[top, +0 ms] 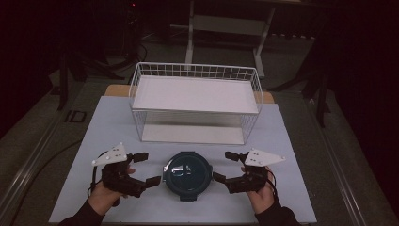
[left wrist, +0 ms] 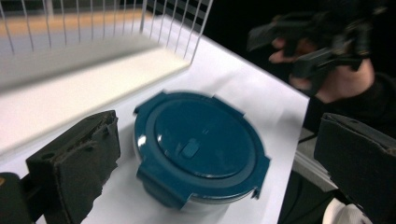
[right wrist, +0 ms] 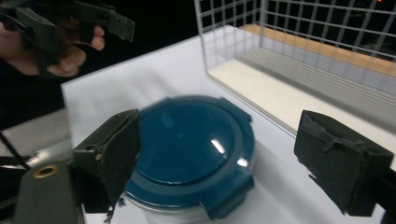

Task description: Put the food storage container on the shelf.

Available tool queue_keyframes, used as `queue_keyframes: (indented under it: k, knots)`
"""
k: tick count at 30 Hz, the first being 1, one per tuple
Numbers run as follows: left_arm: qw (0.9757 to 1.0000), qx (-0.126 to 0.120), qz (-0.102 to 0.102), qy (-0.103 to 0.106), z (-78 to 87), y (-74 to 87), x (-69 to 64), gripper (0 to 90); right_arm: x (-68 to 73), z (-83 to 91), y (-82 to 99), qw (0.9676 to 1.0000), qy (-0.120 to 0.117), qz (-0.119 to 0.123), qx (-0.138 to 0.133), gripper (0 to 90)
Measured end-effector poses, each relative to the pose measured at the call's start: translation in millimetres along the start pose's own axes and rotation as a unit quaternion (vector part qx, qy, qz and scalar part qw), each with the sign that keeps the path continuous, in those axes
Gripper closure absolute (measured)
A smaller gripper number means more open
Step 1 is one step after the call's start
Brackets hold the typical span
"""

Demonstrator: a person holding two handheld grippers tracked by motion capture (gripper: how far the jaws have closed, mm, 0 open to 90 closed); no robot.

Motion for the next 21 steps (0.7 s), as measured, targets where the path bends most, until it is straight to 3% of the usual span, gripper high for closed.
queue_keyframes:
  k: [2, 6, 10, 14, 15, 17, 19, 20, 21]
  knots:
    - [0.9998, 0.015, 0.008, -0.011, -5.7, 4.1, 5.0, 0.7, -1.0, -0.7, 0.8, 0.9999, 0.010, 0.000, 0.002, 14.1]
    - [0.9979, 0.036, 0.051, -0.018, -16.5, 13.5, 16.8, 2.8, -4.5, -5.5, 6.6, 0.9994, 0.024, -0.016, 0.017, 13.7]
    - [0.9948, 0.046, 0.088, -0.023, -25.5, 20.9, 26.8, 4.1, -10.1, -11.9, 15.4, 0.9982, 0.028, -0.045, 0.028, 12.2]
    - [0.9905, 0.064, 0.120, -0.019, -34.1, 28.9, 32.4, 4.9, -9.7, -15.5, 18.8, 0.9979, 0.035, -0.046, 0.027, 10.6]
    - [0.9878, 0.069, 0.139, -0.017, -35.9, 31.2, 34.0, 4.9, -8.2, -16.6, 19.7, 0.9980, 0.031, -0.045, 0.031, 10.6]
    - [0.9800, 0.083, 0.181, -0.012, -38.3, 35.6, 38.2, 5.0, -6.7, -18.2, 21.0, 0.9980, 0.030, -0.043, 0.034, 10.6]
    - [0.9695, 0.098, 0.224, -0.016, -39.7, 39.3, 43.2, 6.8, -5.7, -19.6, 22.9, 0.9975, 0.024, -0.053, 0.040, 10.6]
    - [0.9667, 0.102, 0.234, -0.019, -39.9, 40.5, 45.2, 9.1, -5.5, -19.9, 23.5, 0.9973, 0.022, -0.056, 0.041, 10.6]
    - [0.9663, 0.106, 0.233, -0.026, -39.4, 41.6, 46.3, 10.9, -5.6, -20.1, 24.1, 0.9972, 0.021, -0.059, 0.041, 10.6]
Point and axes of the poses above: each handheld gripper's, and its own axes: z roughly backward along the jaws, y roughly out of its underside, x roughly to its left, the point moved 6 cm from there along -z, roughly forward along the jaws, and after that the axes turned 10 degrees about -x, right-handed, at the moved point
